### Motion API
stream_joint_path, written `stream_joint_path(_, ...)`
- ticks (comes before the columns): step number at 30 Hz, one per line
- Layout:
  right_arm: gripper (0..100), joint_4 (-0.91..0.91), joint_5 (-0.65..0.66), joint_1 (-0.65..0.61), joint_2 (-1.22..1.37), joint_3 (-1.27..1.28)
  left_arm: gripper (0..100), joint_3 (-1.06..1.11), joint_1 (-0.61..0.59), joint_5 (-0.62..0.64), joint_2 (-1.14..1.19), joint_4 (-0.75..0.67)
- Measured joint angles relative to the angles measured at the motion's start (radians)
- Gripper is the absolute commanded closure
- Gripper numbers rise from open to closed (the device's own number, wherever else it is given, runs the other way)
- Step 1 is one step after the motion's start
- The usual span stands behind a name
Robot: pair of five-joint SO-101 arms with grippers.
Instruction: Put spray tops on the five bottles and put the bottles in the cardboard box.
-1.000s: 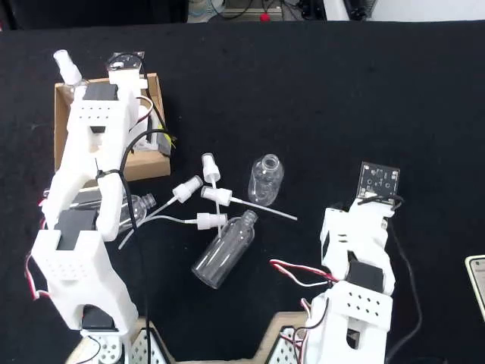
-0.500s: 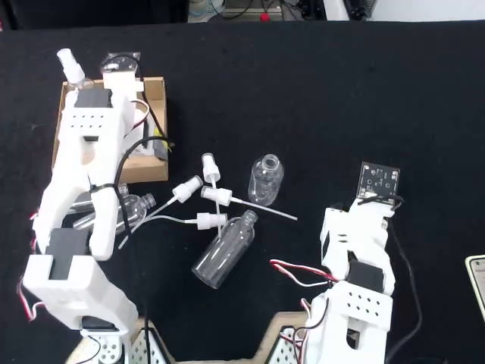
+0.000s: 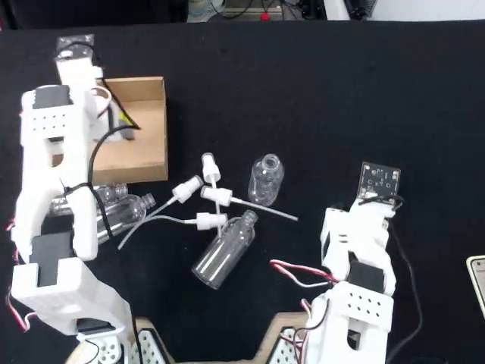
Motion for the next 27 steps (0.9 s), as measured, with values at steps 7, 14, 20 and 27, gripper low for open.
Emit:
stream_joint_path(7,95.6,0.000,0.000,0.000,0.000,0.000,82,0.038,-0.037,-0.025,0.107,-0.172)
stream_joint_path(14,95.6,0.000,0.000,0.000,0.000,0.000,80,0.032,-0.035,-0.028,0.230,-0.258)
stream_joint_path(20,95.6,0.000,0.000,0.000,0.000,0.000,80,0.023,-0.043,-0.026,0.290,-0.276)
stream_joint_path(27,95.6,0.000,0.000,0.000,0.000,0.000,80,0.023,-0.087,-0.028,0.304,-0.365)
